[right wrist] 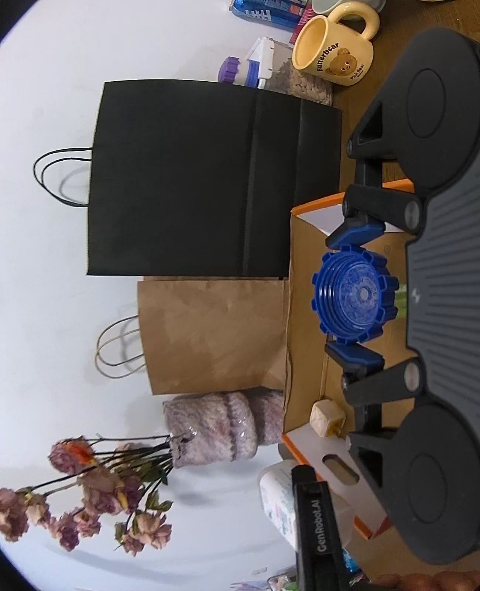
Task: Organize rigid objects
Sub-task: 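Carry the swab container into the red box with the left tool while the right drops the cap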
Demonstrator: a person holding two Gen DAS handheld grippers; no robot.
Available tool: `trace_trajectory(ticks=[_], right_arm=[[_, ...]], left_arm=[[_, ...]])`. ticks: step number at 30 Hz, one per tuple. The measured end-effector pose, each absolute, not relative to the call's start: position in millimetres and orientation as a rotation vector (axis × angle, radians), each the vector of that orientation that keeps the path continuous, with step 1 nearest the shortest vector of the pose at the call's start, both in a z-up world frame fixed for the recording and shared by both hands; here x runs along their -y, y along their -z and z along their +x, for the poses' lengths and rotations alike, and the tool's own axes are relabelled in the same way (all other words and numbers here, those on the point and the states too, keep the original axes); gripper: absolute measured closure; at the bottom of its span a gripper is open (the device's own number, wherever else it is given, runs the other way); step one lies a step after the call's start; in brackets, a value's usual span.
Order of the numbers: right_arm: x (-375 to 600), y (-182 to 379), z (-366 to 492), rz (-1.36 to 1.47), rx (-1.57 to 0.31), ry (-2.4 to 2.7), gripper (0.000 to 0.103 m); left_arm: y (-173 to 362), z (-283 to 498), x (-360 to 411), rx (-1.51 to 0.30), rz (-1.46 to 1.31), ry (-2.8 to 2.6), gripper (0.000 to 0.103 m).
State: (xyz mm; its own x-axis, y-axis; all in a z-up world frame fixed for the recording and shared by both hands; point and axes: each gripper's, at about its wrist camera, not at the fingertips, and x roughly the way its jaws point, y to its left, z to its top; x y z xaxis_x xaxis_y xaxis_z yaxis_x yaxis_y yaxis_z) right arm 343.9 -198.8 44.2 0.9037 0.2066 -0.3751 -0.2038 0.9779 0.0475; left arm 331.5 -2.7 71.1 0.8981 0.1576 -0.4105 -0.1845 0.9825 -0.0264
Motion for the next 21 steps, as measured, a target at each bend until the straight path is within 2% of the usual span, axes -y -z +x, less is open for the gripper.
trace_trajectory(ticks=[21], right_arm=[[194.1, -26.6, 374.4, -0.01, -0.434, -0.226, 0.049]], left_arm=[[-48.8, 375.8, 2.0, -0.481, -0.014, -0.212, 0.034]])
